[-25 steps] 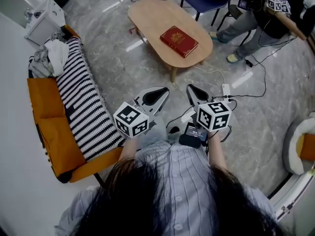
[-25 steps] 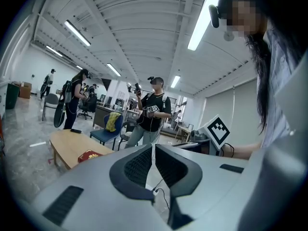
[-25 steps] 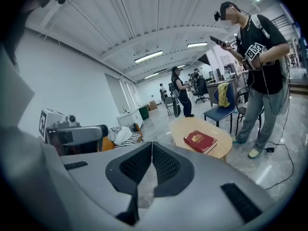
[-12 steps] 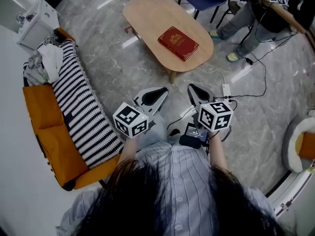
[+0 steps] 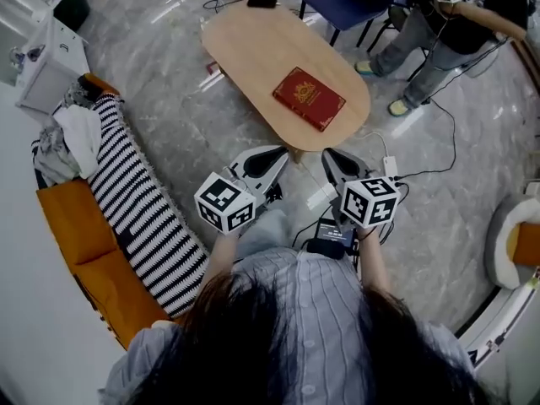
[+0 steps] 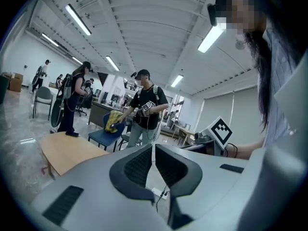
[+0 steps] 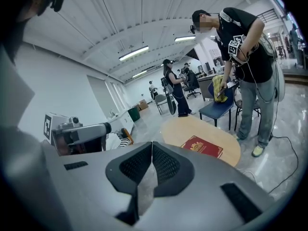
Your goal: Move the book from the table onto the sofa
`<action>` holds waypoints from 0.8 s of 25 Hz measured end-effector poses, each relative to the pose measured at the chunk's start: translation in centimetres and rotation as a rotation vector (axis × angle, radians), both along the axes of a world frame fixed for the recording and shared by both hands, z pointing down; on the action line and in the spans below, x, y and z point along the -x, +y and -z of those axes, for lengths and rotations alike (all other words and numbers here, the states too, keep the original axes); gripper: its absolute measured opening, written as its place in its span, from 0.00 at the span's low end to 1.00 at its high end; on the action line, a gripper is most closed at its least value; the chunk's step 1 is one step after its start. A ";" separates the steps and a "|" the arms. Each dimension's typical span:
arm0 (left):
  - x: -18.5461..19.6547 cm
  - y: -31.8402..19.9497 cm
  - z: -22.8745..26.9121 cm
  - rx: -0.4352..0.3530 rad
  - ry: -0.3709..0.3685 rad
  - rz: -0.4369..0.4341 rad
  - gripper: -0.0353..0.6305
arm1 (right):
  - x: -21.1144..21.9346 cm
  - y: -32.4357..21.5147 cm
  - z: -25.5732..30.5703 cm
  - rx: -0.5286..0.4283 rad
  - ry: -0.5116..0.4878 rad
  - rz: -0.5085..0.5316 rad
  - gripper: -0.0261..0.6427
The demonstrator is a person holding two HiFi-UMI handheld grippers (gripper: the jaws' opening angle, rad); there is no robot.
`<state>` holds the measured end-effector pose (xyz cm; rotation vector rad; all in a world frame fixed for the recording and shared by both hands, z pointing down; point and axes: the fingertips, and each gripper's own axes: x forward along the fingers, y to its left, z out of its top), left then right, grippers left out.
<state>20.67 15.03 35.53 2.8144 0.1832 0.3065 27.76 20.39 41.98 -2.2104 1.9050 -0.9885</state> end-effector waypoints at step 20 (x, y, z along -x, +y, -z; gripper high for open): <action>-5.2 -11.8 -6.9 0.071 -0.049 -0.099 0.07 | -9.0 -5.6 -2.9 0.117 0.005 -0.243 0.07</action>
